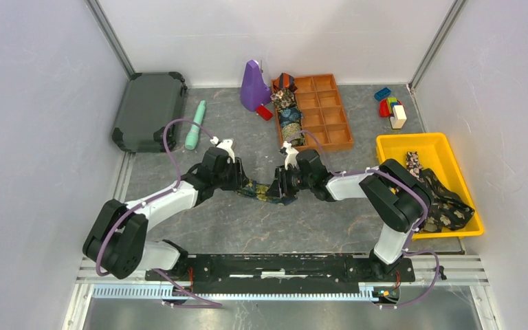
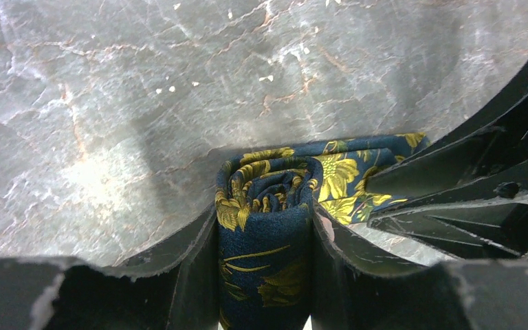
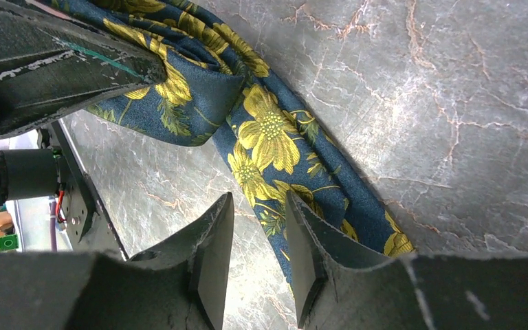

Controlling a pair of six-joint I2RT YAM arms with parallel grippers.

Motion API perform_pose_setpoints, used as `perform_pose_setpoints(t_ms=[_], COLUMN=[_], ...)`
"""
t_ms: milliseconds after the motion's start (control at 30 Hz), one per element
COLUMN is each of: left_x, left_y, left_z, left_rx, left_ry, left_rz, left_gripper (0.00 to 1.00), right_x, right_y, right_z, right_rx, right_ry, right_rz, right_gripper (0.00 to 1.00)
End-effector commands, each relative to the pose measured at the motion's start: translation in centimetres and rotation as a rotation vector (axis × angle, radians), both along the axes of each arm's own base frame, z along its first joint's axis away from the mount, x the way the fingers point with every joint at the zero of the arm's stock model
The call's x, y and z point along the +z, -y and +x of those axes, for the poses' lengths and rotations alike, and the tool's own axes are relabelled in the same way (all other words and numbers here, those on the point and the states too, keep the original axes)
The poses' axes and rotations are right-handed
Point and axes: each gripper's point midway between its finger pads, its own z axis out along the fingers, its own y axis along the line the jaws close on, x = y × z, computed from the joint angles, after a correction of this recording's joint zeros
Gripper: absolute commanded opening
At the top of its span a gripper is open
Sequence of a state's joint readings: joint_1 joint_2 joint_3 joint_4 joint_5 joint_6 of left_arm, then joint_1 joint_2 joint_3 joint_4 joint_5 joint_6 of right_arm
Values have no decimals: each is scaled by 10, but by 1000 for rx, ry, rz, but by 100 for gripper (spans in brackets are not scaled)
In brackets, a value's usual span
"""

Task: Roll the ties
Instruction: Roll the tie at the center of the board.

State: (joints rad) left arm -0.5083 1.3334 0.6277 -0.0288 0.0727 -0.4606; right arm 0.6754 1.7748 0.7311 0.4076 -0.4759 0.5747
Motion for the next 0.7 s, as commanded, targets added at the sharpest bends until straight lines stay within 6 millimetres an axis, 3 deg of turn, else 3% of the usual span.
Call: perform_pose_setpoints(t_ms=[0, 233, 433, 533, 667], left_x=[11, 13, 18, 21, 23], left_y=[-13, -22, -20, -23, -21], left_z=[5, 3, 0, -1, -3], left_rx=[63, 75, 92, 121, 121], left_ry=[51, 64, 88, 93, 104], left_rz=[74, 180, 304, 414, 522], left_gripper=[31, 31, 31, 31, 31], right_x=[-15, -13, 17, 33, 41], right_y=[11, 12, 11, 21, 46], right_z=[-4, -4, 7, 16, 23], right_rx=[-25, -21, -10, -35, -102], right_ry=[-2, -2, 53, 89, 104], right_rz=[-52, -64, -70, -79, -107], right_gripper=[40, 39, 40, 41, 41])
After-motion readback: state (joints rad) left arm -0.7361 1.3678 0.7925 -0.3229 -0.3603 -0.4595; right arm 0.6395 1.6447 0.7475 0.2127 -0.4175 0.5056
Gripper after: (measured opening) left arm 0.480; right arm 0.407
